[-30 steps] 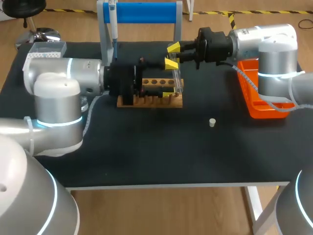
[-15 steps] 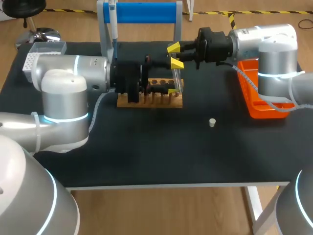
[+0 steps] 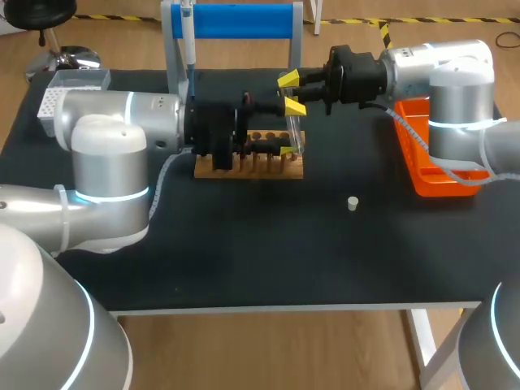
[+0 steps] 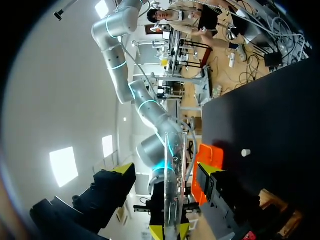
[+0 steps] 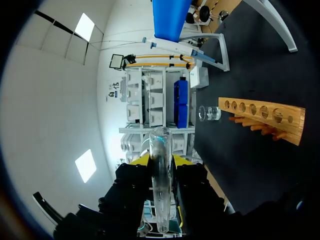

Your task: Invert the test tube, pick up the pipette, mount the tip to pipette, aspirate from beaker and dispense into the tube, eject the tip, return the pipette, and cap with the stopper.

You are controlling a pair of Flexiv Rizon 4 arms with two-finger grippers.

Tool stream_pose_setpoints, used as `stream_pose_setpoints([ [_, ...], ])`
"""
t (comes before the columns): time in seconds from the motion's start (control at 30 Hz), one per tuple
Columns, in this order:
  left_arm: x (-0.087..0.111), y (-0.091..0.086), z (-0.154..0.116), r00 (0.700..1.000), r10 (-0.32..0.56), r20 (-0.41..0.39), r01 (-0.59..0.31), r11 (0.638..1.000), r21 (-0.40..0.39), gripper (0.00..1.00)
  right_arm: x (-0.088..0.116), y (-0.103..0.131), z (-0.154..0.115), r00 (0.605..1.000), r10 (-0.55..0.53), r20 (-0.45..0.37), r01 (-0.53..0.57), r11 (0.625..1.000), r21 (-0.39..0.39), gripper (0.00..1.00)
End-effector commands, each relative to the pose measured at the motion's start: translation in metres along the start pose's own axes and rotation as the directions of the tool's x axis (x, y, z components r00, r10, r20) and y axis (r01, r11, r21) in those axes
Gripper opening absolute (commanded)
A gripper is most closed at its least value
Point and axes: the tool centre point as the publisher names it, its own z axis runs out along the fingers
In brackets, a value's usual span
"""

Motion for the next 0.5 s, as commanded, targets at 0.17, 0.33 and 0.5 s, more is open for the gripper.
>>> stream_pose_setpoints([
  [0.17, -0.0009, 0.0024, 0.0023, 1.000, -0.004, 0.010, 0.004, 1.000, 0.001, 0.36, 0.0010, -0.0002, -0.0010, 1.000, 0.000, 0.003, 0.000, 1.000, 0.001, 0.00],
  [0.33, -0.0011, 0.0024, 0.0018, 1.000, -0.005, 0.016, 0.005, 1.000, 0.001, 0.10, 0.0010, -0.0002, -0.0010, 1.000, 0.000, 0.003, 0.000, 1.000, 0.001, 0.00],
  [0.5, -0.0009, 0.0023, 0.0004, 1.000, -0.011, 0.020, 0.011, 1.000, 0.002, 0.00, 0.0010, -0.0002, -0.0010, 1.000, 0.000, 0.003, 0.000, 1.000, 0.001, 0.00],
])
